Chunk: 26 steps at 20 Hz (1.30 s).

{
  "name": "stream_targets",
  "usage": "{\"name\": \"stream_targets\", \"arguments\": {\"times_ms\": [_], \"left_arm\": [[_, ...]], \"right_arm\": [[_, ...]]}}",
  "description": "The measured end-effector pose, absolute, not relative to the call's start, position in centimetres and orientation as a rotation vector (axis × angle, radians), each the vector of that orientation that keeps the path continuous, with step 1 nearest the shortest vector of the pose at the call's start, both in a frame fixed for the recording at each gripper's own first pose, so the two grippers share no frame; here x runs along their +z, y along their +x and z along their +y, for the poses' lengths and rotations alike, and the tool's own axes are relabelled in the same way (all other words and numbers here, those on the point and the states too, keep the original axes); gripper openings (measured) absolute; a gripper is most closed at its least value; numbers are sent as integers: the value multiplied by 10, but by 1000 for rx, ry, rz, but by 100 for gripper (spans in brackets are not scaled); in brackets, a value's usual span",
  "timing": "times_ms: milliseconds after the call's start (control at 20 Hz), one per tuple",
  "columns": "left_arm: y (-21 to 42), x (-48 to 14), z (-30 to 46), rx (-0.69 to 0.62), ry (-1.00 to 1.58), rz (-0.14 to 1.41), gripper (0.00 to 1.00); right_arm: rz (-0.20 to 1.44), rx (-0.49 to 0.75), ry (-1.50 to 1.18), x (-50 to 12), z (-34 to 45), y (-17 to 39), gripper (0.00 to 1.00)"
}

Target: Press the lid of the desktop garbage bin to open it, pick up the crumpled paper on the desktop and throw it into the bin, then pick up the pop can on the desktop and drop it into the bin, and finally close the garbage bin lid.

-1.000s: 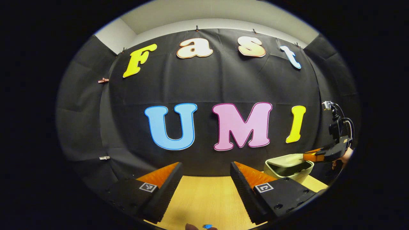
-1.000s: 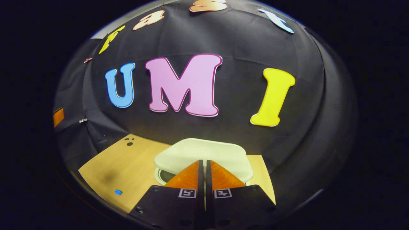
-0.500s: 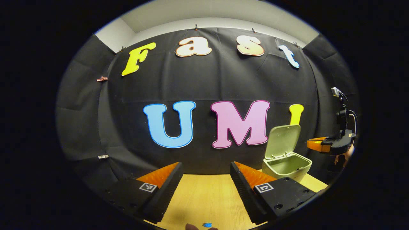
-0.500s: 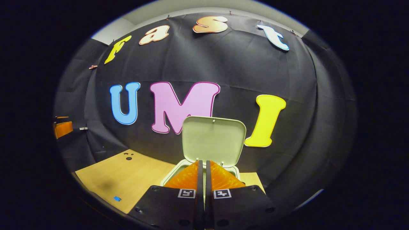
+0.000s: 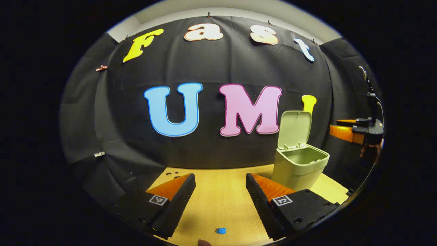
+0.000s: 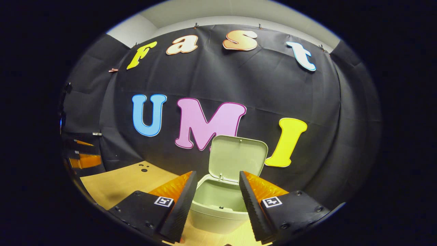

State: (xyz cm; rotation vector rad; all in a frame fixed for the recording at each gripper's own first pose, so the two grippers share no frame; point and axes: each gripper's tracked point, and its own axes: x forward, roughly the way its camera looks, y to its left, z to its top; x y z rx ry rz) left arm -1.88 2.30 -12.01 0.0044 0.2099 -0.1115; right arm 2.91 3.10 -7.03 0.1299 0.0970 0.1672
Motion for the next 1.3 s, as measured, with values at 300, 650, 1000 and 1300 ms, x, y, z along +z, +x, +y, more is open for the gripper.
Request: {"name": "stream_targets", "arguments": {"times_ms": [300, 650, 1000, 1300], "left_arm": [[-24, -204, 25, -165, -20, 341, 96], [-28, -313, 26, -188, -33, 533, 96], [-27, -406, 21, -225, 30, 694, 88], [-31, -465, 17, -242, 33, 817, 75]], "right_arm": [[105, 166, 122, -69, 41, 4, 80], [136, 136, 93, -72, 35, -19, 80], [174, 90, 98, -79, 21, -38, 80], [196, 48, 77, -82, 8, -49, 80]]}}
